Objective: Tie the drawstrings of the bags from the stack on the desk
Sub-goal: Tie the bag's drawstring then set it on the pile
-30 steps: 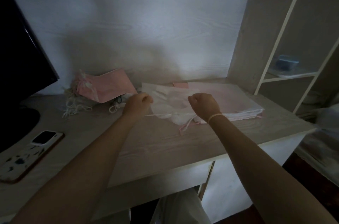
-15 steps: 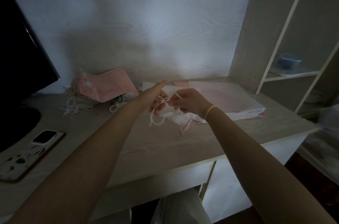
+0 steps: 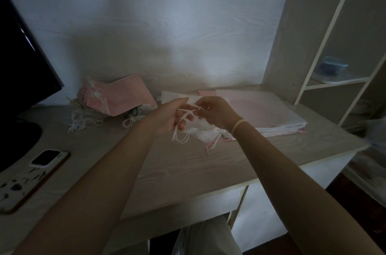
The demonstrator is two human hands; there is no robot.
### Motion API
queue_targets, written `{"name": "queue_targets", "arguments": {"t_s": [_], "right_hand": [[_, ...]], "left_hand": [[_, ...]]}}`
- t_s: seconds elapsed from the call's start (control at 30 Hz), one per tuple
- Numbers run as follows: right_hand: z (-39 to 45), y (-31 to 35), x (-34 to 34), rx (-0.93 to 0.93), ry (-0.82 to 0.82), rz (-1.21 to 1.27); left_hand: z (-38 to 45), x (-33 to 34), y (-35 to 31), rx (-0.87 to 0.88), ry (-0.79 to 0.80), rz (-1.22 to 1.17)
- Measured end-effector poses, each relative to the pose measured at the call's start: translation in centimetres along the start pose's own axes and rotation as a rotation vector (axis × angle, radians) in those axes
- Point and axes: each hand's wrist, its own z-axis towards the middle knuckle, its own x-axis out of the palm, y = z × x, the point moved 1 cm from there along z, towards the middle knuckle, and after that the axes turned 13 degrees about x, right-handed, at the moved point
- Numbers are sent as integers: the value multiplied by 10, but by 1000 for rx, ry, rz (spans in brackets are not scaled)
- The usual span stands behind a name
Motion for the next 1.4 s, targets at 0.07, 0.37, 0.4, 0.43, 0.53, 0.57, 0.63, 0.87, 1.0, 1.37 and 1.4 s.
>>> {"name": "queue_targets", "arguments": {"t_s": [0.07,0.37,0.4,0.43,0.53,0.57,0.63,0.87,1.0,1.37,1.4], "right_hand": [[-1,0,-3,86,32,148],[27,-26,-21,626,-352,1058],[27,-28,-24,633,-356,998],[26,-31,-25,639,-363,925],[28,-34,-25,642,-366,888],[29,-34,-25,650,-387,767],[27,-31,-23,691,-469,258],[15,6,-11,133,-232,-31],[4,22,7,112,294,10],[12,-8,-12,302,-230,287],[13,-12,-12,310,-255,263]], "left_hand": [[1,-3,3,-15,9,38],[-2,-7,13,-65,50,201],[-1,-8,13,-48,43,236],[0,-8,14,-31,22,258],[2,-9,15,6,-72,252],[2,-9,15,15,-96,242],[3,-7,14,21,-129,211],[3,6,-1,108,-139,218],[5,15,-11,131,-157,296],[7,13,-2,-84,-38,419],[8,13,-1,-68,-42,435]]}}
